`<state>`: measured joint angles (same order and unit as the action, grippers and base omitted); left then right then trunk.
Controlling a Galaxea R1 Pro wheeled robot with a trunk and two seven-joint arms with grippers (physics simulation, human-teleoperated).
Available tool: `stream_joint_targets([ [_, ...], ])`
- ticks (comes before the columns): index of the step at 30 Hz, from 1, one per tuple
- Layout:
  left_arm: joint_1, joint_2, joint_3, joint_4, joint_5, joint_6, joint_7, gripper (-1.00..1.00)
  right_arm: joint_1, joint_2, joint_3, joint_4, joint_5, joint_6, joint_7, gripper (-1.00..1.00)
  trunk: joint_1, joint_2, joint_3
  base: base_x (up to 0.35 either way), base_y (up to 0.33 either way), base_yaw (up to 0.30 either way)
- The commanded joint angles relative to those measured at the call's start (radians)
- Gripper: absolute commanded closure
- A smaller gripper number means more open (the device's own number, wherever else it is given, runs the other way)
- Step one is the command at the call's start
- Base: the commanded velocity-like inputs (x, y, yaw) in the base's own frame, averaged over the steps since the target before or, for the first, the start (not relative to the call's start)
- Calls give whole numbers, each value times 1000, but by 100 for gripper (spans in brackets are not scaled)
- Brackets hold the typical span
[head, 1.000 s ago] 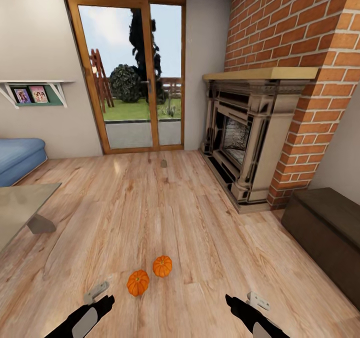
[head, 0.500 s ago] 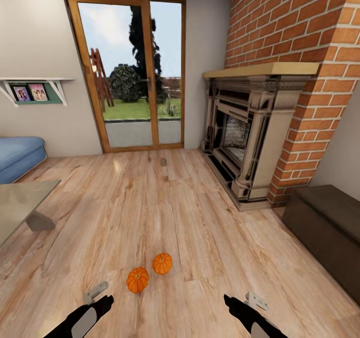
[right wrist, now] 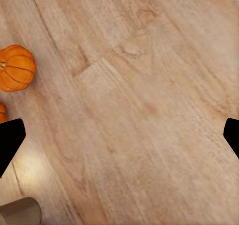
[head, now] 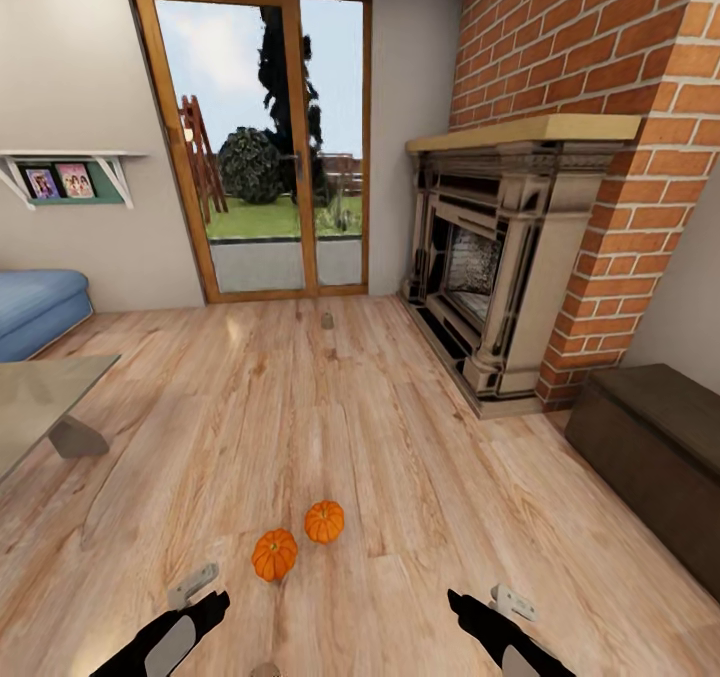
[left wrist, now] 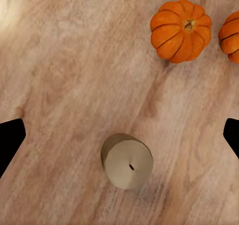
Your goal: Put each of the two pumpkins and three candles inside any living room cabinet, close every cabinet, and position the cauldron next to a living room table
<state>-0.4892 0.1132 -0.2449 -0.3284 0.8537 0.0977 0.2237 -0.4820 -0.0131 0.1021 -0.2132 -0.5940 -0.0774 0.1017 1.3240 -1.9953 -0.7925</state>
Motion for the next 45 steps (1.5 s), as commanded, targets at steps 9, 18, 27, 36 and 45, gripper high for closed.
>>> stream_joint_targets([
  [9,0,7,-9,-3,7,3,9,-100,-1,0,8,2,-11,-4,3,-100,34,-64,-29,0,0,0],
  [18,0,5,-11,-3,7,5,8,-100,-1,2,7,3,-10,-5,2,-100,69,-127,-57,0,0,0],
  [27,0,5,-13,-3,7,6,9,-100,0,4,7,6,-11,-6,0,-100,103,-190,-86,0,0,0],
  [36,0,3,-12,-3,7,7,20,-100,-1,6,8,9,-14,-19,0,-100,138,-253,-114,0,0,0],
  [45,0,2,-10,-8,6,7,50,-100,-1,18,7,9,-14,-18,-6,-100,172,-316,-142,0,0,0],
])
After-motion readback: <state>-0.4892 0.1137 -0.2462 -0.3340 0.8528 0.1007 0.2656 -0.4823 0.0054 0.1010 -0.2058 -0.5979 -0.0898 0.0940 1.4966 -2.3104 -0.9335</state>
